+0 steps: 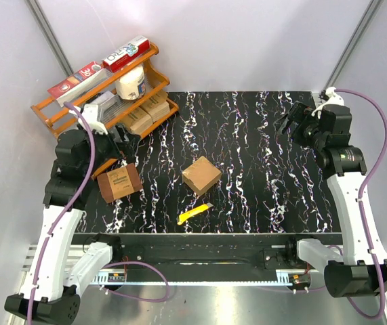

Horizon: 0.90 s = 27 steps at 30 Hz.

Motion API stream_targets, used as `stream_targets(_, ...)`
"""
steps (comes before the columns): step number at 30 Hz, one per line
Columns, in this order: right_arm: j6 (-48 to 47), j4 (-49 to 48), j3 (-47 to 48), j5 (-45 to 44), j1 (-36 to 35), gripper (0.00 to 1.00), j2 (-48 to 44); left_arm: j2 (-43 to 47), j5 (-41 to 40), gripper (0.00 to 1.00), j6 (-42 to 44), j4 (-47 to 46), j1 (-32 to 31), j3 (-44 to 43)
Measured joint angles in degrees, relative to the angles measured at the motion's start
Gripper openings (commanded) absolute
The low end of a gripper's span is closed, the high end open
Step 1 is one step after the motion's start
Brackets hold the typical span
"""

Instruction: Unpack the express box

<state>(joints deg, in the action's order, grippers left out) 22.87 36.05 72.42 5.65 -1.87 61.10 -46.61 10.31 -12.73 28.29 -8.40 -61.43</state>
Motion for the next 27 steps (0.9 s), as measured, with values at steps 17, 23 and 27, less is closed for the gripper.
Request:
stream_targets(17,-3.56,-3.69,-5.44,9.77,-3.23,0.99,-0.70,4.28,-2.29,0.99,-8.79,-2.29,0.02,-0.37)
stream_targets(23,-2.91,-4.26,-5.42,7.58,-14.93,0.93,5.35,3.78,10.32,0.99,-11.13,-5.25,-0.15,7.48)
stream_targets(27,-1.42,-5.05,-5.51,5.81,-22.08,0.85,12.48,-0.09,14.71,0.99,-15.23,-5.57,-1.99,14.12)
